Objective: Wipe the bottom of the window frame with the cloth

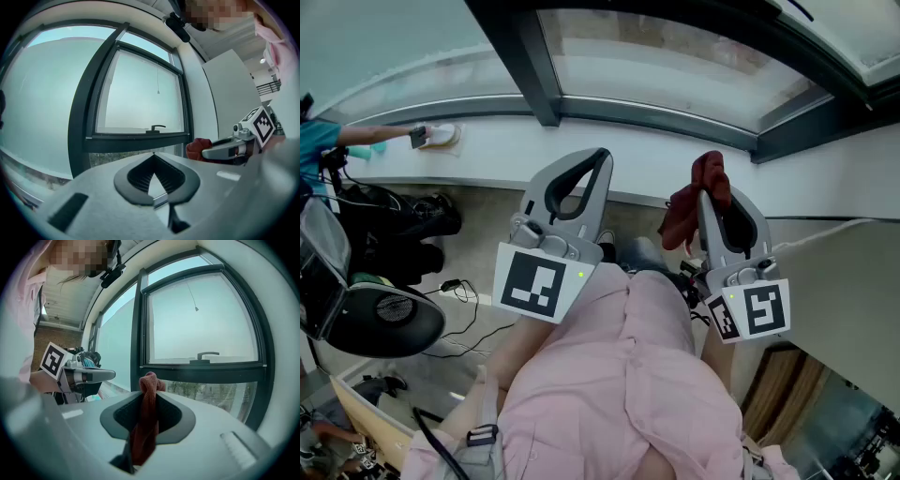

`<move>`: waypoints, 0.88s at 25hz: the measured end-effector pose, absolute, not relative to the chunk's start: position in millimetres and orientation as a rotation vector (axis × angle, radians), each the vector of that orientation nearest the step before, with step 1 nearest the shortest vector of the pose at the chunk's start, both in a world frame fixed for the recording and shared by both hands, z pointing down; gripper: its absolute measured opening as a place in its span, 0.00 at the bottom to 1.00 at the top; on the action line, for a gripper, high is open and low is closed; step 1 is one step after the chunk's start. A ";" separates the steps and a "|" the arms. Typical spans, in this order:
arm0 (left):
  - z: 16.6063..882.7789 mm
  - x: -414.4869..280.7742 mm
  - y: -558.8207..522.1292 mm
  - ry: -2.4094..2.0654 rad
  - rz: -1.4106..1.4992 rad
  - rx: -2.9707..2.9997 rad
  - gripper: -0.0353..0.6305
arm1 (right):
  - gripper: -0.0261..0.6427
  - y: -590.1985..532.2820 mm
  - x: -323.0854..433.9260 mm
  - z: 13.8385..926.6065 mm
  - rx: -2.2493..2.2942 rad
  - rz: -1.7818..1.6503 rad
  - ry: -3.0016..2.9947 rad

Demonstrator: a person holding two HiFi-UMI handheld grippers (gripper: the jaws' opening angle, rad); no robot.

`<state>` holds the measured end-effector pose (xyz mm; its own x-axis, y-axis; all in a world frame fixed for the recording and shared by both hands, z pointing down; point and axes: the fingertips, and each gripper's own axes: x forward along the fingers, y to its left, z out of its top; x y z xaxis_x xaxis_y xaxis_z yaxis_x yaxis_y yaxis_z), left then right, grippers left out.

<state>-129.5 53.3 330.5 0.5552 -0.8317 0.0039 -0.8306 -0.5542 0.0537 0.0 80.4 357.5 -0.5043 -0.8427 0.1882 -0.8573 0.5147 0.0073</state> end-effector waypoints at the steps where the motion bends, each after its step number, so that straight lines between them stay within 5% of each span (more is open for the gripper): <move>1: 329.7 -127.9 56.4 -1.452 -0.034 2.723 0.05 | 0.16 83.2 2.3 356.6 1.469 0.130 -2.579; 22: 352.2 -122.0 72.4 -1.433 -0.004 2.723 0.05 | 0.16 108.2 20.7 368.7 1.524 0.165 -2.597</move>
